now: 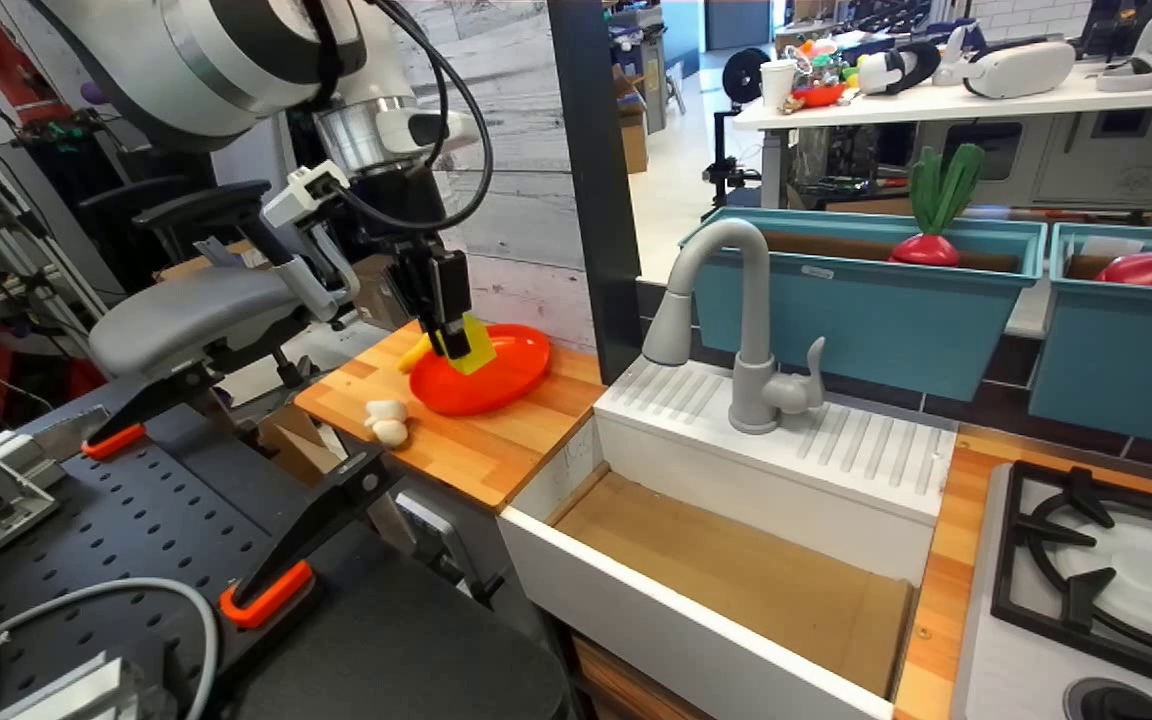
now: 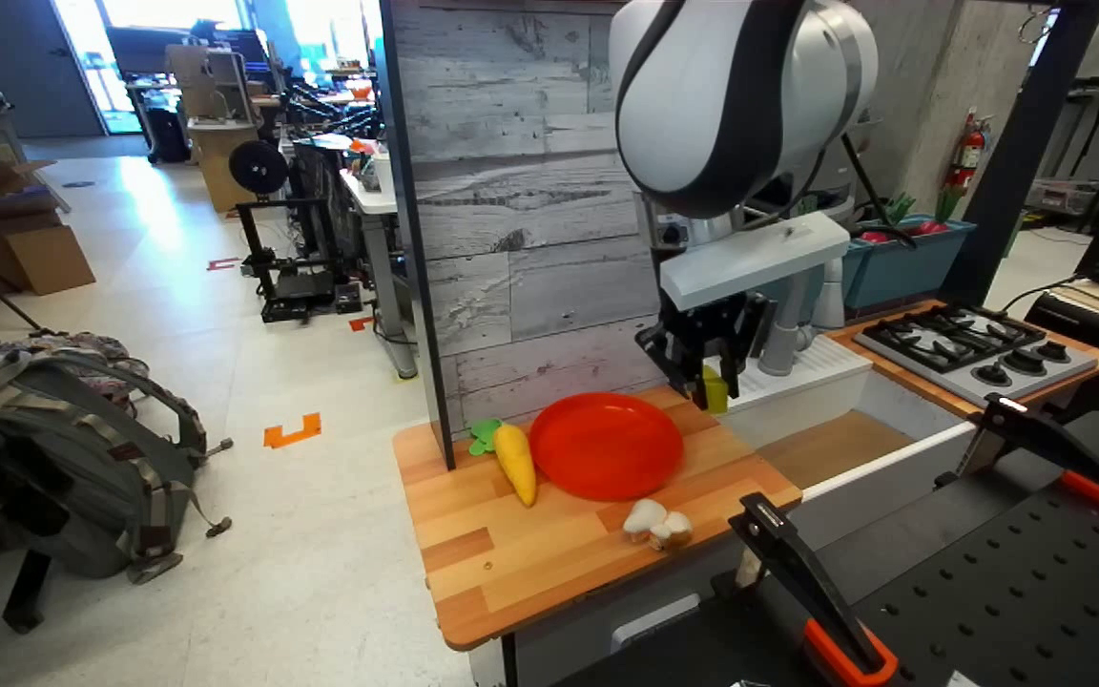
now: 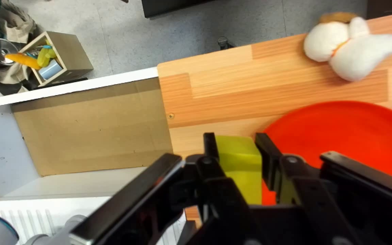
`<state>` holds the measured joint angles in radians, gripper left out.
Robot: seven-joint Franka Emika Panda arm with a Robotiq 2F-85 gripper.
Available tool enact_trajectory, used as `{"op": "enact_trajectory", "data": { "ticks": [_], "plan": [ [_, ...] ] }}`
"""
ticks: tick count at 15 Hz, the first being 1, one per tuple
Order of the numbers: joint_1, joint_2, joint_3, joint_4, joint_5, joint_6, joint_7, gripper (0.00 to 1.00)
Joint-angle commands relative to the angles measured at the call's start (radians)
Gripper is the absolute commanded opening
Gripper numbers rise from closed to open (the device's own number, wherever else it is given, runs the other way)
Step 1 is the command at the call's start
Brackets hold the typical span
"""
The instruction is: Move the yellow block to the left
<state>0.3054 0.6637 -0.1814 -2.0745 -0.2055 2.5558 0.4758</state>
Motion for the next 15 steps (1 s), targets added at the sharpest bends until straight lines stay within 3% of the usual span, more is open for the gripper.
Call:
{"op": "enact_trajectory", "data": {
  "ticks": [1,8,15],
  "plan": [
    [0.029,-0.043,0.040,0.014,-0.003,-0.078,0.001,0.08],
    [0.100,0.025,0.121,0.101,-0.017,-0.117,0.007,0.08],
    [0.142,0.170,0.157,0.270,-0.007,-0.188,-0.013,0.08]
  ]
}}
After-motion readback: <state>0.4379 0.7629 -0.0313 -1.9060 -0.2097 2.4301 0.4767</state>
